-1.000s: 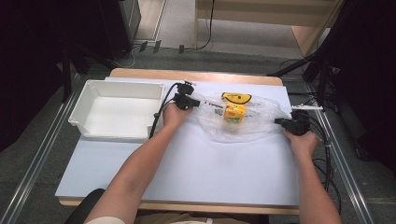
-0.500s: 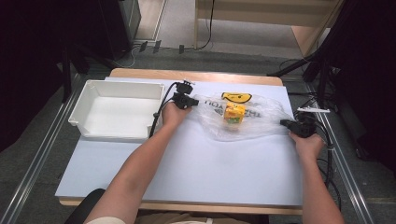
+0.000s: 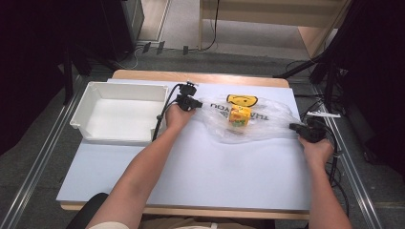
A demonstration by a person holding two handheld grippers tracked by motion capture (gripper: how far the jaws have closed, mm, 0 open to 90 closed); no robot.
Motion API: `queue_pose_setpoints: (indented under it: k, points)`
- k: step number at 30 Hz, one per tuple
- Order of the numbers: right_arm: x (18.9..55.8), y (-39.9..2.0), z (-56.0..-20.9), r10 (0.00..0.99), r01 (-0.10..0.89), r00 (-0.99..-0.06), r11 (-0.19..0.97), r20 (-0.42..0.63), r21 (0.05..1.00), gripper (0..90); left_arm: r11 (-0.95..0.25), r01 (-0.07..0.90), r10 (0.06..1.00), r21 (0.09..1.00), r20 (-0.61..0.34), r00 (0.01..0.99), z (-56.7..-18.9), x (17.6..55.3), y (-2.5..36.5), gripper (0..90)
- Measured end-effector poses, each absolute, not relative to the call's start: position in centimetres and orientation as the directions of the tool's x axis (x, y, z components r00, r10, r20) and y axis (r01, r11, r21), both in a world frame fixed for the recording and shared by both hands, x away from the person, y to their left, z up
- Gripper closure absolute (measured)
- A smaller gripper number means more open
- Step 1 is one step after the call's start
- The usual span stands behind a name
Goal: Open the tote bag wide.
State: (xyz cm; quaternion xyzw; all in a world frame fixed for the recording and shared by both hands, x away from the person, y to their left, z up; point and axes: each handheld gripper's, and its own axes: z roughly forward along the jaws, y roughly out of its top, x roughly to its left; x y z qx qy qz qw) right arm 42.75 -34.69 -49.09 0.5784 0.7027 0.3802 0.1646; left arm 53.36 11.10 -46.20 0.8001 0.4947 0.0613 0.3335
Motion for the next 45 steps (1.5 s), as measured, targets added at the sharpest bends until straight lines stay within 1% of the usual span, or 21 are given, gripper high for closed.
queue_pose_setpoints:
  k: [2, 5, 7, 9, 13, 16, 17, 19, 22, 26, 30, 31, 35, 45]
  points:
    - [42.7, -34.3, -48.8, 0.937, 0.692, -0.281, 0.048, 0.208, 0.721, 90.0, -0.273, 0.765, 0.841, 0.583, -0.242, 0.485, -46.1, 53.4, 11.0, 90.0]
    - [42.6, -33.6, -47.3, 0.922, 0.661, -0.321, 0.055, 0.216, 0.749, 90.0, -0.286, 0.764, 0.825, 0.579, -0.257, 0.504, -45.8, 53.3, 10.8, 90.0]
    - [42.6, -33.4, -47.0, 0.918, 0.658, -0.332, 0.061, 0.216, 0.751, 90.0, -0.304, 0.743, 0.814, 0.596, -0.243, 0.528, -45.1, 53.0, 10.6, 90.0]
    - [42.4, -32.5, -46.0, 0.909, 0.633, -0.372, 0.099, 0.190, 0.768, 90.0, -0.324, 0.715, 0.797, 0.620, -0.228, 0.559, -44.1, 52.6, 10.4, 90.0]
    - [42.3, -31.8, -45.1, 0.894, 0.622, -0.405, 0.116, 0.192, 0.774, 90.0, -0.345, 0.697, 0.780, 0.628, -0.221, 0.585, -43.2, 52.3, 10.4, 90.0]
    - [42.0, -30.9, -44.0, 0.871, 0.606, -0.456, 0.153, 0.183, 0.780, 90.0, -0.352, 0.683, 0.765, 0.640, -0.224, 0.604, -42.2, 52.0, 10.6, 90.0]
    - [42.0, -30.9, -44.0, 0.871, 0.606, -0.456, 0.153, 0.183, 0.780, 90.0, -0.365, 0.679, 0.750, 0.637, -0.231, 0.620, -41.8, 51.9, 10.7, 90.0]
    - [41.7, -30.1, -42.9, 0.853, 0.591, -0.493, 0.184, 0.172, 0.785, 90.0, -0.378, 0.655, 0.736, 0.654, -0.217, 0.641, -41.1, 51.5, 10.7, 90.0]
    - [41.7, -29.6, -42.4, 0.843, 0.584, -0.509, 0.193, 0.171, 0.788, 90.0, -0.381, 0.631, 0.705, 0.676, -0.229, 0.671, -40.0, 51.0, 10.6, 89.4]
    - [42.2, -28.8, -41.5, 0.826, 0.570, -0.539, 0.213, 0.166, 0.794, 90.0, -0.371, 0.600, 0.690, 0.709, -0.222, 0.689, -38.5, 50.4, 10.3, 87.2]
    - [42.5, -28.2, -41.1, 0.819, 0.561, -0.553, 0.229, 0.155, 0.796, 90.0, -0.364, 0.577, 0.682, 0.731, -0.213, 0.699, -37.2, 49.9, 9.8, 87.5]
    - [42.7, -27.7, -40.7, 0.811, 0.551, -0.567, 0.242, 0.145, 0.799, 90.0, -0.368, 0.569, 0.674, 0.736, -0.211, 0.708, -36.9, 49.7, 9.7, 89.4]
    - [43.3, -27.0, -40.6, 0.802, 0.547, -0.580, 0.255, 0.141, 0.797, 90.0, -0.377, 0.568, 0.652, 0.732, -0.226, 0.724, -36.7, 49.3, 8.6, 90.0]
    - [46.7, -25.2, -41.3, 0.791, 0.557, -0.589, 0.252, 0.163, 0.791, 90.0, -0.410, 0.582, 0.624, 0.703, -0.249, 0.741, -38.9, 48.7, 5.2, 90.0]
